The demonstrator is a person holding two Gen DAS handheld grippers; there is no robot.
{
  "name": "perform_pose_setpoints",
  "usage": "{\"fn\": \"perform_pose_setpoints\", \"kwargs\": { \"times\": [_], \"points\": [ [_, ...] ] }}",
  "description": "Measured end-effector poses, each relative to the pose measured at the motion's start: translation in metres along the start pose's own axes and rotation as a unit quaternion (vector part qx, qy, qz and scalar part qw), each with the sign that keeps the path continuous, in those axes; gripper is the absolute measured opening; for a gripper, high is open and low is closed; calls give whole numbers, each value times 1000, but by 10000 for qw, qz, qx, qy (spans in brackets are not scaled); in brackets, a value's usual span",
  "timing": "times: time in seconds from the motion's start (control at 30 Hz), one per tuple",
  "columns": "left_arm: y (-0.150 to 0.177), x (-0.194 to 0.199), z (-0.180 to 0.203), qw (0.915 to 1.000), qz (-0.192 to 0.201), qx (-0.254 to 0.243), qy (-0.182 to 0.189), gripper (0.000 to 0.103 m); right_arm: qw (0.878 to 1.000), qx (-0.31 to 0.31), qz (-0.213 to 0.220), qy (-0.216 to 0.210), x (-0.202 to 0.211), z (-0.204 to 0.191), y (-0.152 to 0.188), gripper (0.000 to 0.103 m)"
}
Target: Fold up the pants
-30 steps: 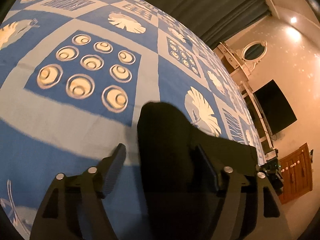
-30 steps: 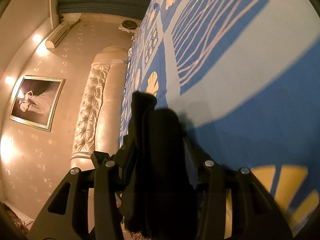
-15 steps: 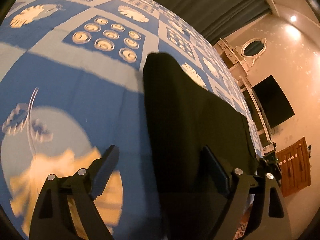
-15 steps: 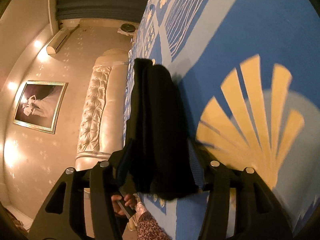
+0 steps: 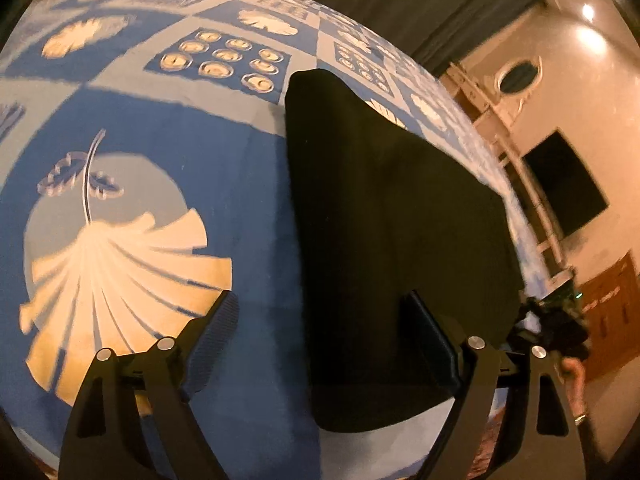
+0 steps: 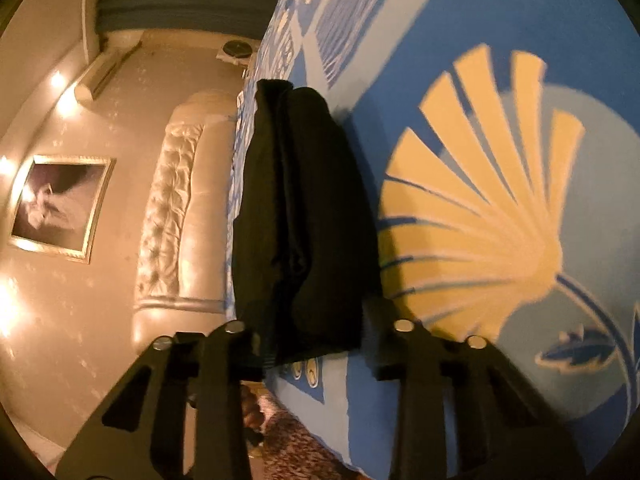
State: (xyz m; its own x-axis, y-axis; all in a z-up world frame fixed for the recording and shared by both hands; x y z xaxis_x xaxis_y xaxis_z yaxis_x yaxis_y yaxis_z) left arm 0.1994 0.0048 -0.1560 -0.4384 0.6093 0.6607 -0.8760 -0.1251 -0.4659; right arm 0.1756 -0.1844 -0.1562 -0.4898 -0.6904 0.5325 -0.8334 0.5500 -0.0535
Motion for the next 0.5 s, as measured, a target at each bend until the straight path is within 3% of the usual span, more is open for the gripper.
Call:
{"fn": "perform_pose_setpoints", "kwargs": {
  "times": [0.27, 0.5],
  "points": [
    [0, -2, -6, 9997, -45, -175, 172, 85, 9999, -111, 46, 70, 1, 6, 9, 31],
    [3, 4, -5, 9997, 110, 67, 206, 87, 9995, -266, 167, -53, 10, 9, 9, 49]
  ]
}}
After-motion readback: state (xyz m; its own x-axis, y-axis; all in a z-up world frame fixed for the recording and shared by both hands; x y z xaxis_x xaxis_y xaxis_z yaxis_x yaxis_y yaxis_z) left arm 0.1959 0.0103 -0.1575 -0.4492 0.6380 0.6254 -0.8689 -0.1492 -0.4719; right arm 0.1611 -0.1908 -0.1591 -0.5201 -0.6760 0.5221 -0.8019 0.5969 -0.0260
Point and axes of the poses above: each gripper's, at about its wrist camera, not at the fingertips, and x roughly against the way its jaws point, z to its right, y to its underside, the point moved 10 cm from there along -x, roughly the way its jaws point, and after that the axes turned 9 degrees about y, right-handed, at the moved point
